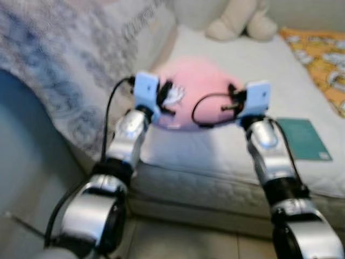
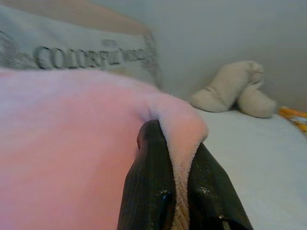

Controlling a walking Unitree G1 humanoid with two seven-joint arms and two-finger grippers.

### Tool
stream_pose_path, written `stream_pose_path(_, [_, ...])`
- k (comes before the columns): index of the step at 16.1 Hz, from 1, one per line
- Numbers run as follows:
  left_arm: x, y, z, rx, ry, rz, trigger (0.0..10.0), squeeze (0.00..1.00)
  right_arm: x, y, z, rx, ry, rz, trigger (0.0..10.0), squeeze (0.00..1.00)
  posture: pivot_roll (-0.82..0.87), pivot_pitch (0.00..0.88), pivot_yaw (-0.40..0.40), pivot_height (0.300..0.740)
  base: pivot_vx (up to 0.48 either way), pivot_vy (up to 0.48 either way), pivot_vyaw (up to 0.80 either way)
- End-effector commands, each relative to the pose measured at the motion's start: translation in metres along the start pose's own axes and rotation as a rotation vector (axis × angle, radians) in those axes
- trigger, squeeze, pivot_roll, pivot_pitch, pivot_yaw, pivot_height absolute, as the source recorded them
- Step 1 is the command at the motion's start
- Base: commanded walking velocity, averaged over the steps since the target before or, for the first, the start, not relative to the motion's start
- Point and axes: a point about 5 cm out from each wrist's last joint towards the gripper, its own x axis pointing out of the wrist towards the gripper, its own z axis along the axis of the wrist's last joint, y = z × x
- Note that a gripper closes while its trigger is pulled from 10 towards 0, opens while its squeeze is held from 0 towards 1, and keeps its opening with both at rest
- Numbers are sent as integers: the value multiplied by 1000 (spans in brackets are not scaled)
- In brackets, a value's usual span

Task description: Clean up the room

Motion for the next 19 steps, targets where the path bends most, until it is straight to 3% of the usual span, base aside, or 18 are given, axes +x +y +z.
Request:
stream_pose_path(1, [-6,24,4,19,-13,102,10000,0,3,-14,9,4,-39,-80,10000,192,-66,0,22,740,454,0,0])
stream_pose_path(9, [-6,25,2,12,-1,128,10000,0,6,-9,9,1,-29,-47,10000,192,-55,0,8,740,446,0,0])
stream_pose_path(12, [-5,25,4,11,-3,147,10000,0,11,-5,11,-2,-25,-23,10000,196,-46,0,1,740,314,364,0])
stream_pose_path(14, [-5,25,5,19,-17,182,10000,0,17,2,11,3,-1,25,10000,192,-16,0,-12,740,0,0,0])
stream_pose_path(16, [-5,29,6,63,-5,203,10000,0,31,14,11,89,76,108,10000,184,36,0,-43,740,0,0,0])
stream_pose_path(19, [-5,35,4,118,12,264,10000,0,29,29,-10,97,172,181,10000,192,89,79,-65,740,0,0,0])
